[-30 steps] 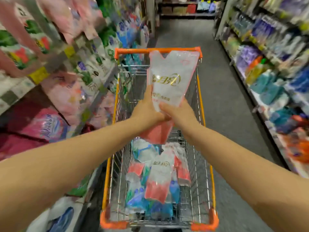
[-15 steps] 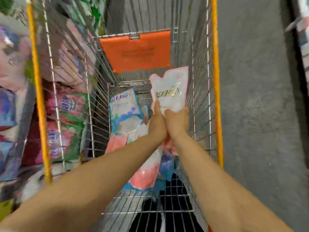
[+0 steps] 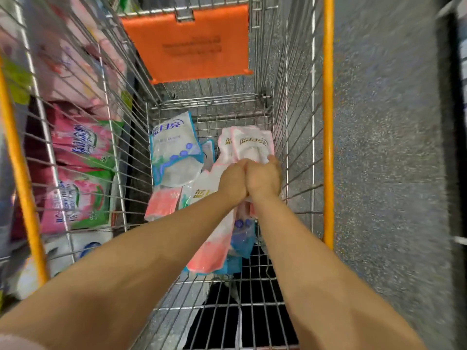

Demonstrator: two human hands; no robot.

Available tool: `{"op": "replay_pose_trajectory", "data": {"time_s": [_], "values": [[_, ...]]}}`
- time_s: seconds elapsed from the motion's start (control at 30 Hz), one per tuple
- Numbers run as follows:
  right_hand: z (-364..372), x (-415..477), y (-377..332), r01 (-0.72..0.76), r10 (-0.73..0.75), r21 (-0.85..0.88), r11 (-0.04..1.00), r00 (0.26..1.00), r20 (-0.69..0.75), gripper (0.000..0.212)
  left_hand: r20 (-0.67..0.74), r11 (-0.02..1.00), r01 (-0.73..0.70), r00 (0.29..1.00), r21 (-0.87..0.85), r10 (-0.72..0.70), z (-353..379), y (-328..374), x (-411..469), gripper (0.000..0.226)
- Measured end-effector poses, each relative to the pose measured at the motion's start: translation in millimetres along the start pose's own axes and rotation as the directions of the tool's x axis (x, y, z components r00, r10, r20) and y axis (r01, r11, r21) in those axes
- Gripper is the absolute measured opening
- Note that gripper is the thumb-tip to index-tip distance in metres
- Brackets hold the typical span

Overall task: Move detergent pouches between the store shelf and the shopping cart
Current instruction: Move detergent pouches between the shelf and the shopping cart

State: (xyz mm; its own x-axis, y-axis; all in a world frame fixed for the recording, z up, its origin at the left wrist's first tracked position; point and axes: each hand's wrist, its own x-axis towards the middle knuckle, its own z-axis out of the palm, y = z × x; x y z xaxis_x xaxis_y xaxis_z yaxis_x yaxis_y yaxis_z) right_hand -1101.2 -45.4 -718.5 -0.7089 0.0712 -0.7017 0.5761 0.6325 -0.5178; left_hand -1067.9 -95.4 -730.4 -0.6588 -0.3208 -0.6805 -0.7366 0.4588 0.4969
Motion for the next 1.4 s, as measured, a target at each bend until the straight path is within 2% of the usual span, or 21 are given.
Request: {"op": "replay_pose_trajectory", "data": {"time_s": [0.1, 0.23, 0.27, 0.37, 0.47, 0.6, 0.77, 0.9, 0.97, 1.07, 1.17, 1.4], "values": [[-9.9, -19.8, -10.4, 0.083, -0.083, 0.007, 0.996, 0.997, -0.004, 0.043, -0.063, 0.997, -0.067, 0.996, 0.032, 0.069, -14.4, 8.8, -21.3, 0.028], [-27.9, -59.6, -23.9, 0.221, -0.221, 0.012, 0.975, 0.975, -0.016, 0.038, -0.16, 0.992, -0.12, 0.98, -0.03, 0.114, -36.7, 20.2, -62.4, 0.044], [-31.7, -72.2, -26.7, 0.26, -0.26, 0.013, 0.965, 0.965, -0.021, 0.036, -0.194, 0.991, -0.131, 0.973, -0.034, 0.122, -41.8, 21.3, -75.4, 0.041], [-43.0, -119.9, -31.1, 0.347, -0.346, 0.027, 0.937, 0.937, -0.037, 0.033, -0.327, 0.977, -0.205, 0.929, -0.06, 0.175, -54.4, 19.0, -117.4, 0.023], [-56.1, -176.7, -21.1, 0.449, -0.446, 0.066, 0.891, 0.893, -0.058, 0.03, -0.441, 0.962, -0.268, 0.871, -0.055, 0.217, -64.6, 15.4, -174.0, 0.024], [-78.5, -262.4, -0.3, 0.608, -0.604, 0.076, 0.79, 0.794, -0.072, 0.026, -0.563, 0.933, -0.354, 0.784, -0.058, 0.262, -82.9, 8.9, -268.7, 0.025], [-109.2, -369.6, 0.5, 0.807, -0.806, -0.02, 0.59, 0.588, -0.067, 0.024, -0.715, 0.882, -0.472, 0.616, 0.002, 0.331, -126.9, 3.3, -386.6, 0.016], [-133.3, -457.7, -4.2, 0.929, -0.93, -0.055, 0.367, 0.367, -0.004, 0.024, -0.812, 0.858, -0.513, 0.488, 0.029, 0.319, -150.2, -13.8, -485.5, 0.022], [-142.6, -495.5, -4.4, 0.965, -0.965, -0.044, 0.259, 0.261, 0.038, 0.02, -0.857, 0.869, -0.491, 0.424, 0.055, 0.294, -157.2, -26.1, -532.0, 0.016], [-152.0, -553.3, 6.8, 0.996, -0.988, 0.038, 0.082, 0.077, 0.136, 0.014, -0.914, 0.873, -0.484, 0.325, 0.058, 0.241, -159.8, -51.8, -607.2, 0.008], [-155.4, -599.9, 26.3, 0.984, -0.974, 0.175, -0.039, -0.076, 0.215, 0.01, -0.955, 0.901, -0.428, 0.23, 0.072, 0.185, -152.0, -76.5, -676.3, 0.008], [-121.9, -726.7, 92.3, 0.894, -0.892, 0.423, -0.149, -0.306, 0.333, 0.016, -0.998, 0.96, -0.278, 0.056, 0.024, 0.041, -113.3, -146.2, -833.5, 0.018]]}}
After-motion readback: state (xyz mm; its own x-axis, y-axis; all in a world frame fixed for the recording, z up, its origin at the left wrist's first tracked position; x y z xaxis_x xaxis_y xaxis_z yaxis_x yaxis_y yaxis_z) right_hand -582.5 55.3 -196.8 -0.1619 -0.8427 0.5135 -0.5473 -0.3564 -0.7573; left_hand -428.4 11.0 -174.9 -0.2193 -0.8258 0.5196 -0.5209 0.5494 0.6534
